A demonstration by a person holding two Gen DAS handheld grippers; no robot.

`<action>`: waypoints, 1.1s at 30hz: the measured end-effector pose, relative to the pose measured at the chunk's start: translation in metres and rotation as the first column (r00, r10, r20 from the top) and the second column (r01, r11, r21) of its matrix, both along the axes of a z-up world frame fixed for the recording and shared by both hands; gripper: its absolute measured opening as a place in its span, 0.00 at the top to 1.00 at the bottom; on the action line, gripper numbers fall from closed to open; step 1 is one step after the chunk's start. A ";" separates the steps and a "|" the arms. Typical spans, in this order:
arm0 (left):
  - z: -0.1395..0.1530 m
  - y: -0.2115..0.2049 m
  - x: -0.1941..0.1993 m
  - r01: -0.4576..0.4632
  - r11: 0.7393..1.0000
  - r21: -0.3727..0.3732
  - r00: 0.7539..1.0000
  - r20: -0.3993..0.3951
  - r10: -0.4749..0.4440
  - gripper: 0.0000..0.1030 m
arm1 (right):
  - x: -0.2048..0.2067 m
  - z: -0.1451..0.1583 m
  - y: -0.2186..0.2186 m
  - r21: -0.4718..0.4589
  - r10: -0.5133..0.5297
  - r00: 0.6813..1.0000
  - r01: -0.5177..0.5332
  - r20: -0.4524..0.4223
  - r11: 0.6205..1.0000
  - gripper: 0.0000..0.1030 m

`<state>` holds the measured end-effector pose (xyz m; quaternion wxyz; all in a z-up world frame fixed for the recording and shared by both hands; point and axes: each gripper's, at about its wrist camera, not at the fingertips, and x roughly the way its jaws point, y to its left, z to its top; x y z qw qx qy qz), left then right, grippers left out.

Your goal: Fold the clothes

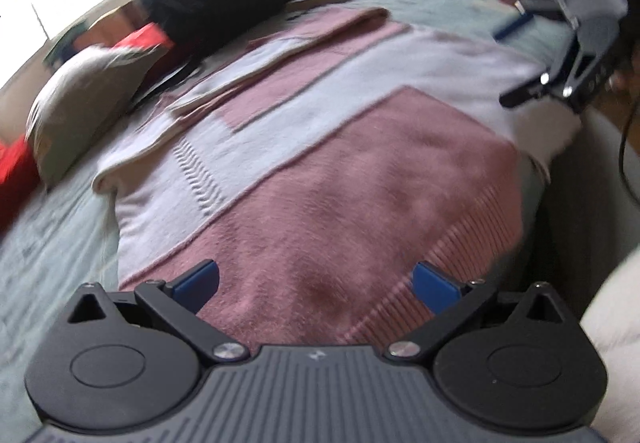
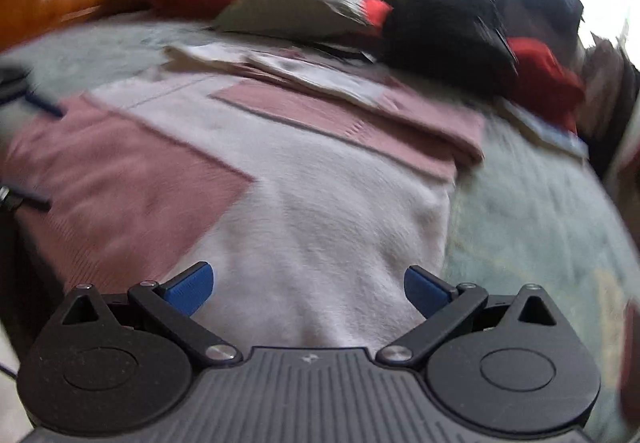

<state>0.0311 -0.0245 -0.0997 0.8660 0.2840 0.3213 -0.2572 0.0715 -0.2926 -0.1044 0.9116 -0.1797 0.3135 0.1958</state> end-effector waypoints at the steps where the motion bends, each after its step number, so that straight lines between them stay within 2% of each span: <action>1: -0.001 -0.002 -0.004 0.017 1.000 0.015 1.000 0.016 -0.018 0.01 | -0.005 0.001 0.006 -0.025 0.036 0.999 -0.035 0.014 0.999 0.00; 5: -0.002 -0.010 -0.017 0.080 0.996 0.049 0.995 0.061 -0.083 0.01 | -0.020 -0.002 0.031 -0.110 0.159 0.987 -0.155 0.035 0.982 0.00; 12: -0.005 -0.020 -0.033 0.131 0.986 0.106 0.982 0.122 -0.144 0.01 | -0.035 -0.012 0.070 -0.221 0.286 0.957 -0.272 0.037 0.937 0.00; 17: -0.009 -0.025 -0.044 0.152 0.980 0.130 0.972 0.160 -0.172 0.01 | -0.047 -0.016 0.085 -0.260 0.301 0.952 -0.277 0.057 0.925 0.00; 24: -0.017 -0.023 -0.052 0.182 0.975 0.129 0.968 0.148 -0.200 0.01 | -0.059 -0.032 0.103 -0.326 0.309 0.949 -0.274 0.060 0.905 0.00; 27: -0.020 -0.023 -0.055 0.194 0.973 0.128 0.967 0.144 -0.212 0.01 | -0.059 -0.042 0.109 -0.375 0.310 0.946 -0.256 0.091 0.891 0.00; 30: -0.019 -0.020 -0.052 0.200 0.974 0.107 0.968 0.130 -0.213 0.01 | -0.053 -0.052 0.114 -0.432 0.283 0.950 -0.203 0.128 0.879 0.00; 33: -0.016 -0.017 -0.050 0.195 0.977 0.088 0.970 0.131 -0.205 0.01 | -0.052 -0.053 0.115 -0.441 0.293 0.944 -0.201 0.150 0.875 0.00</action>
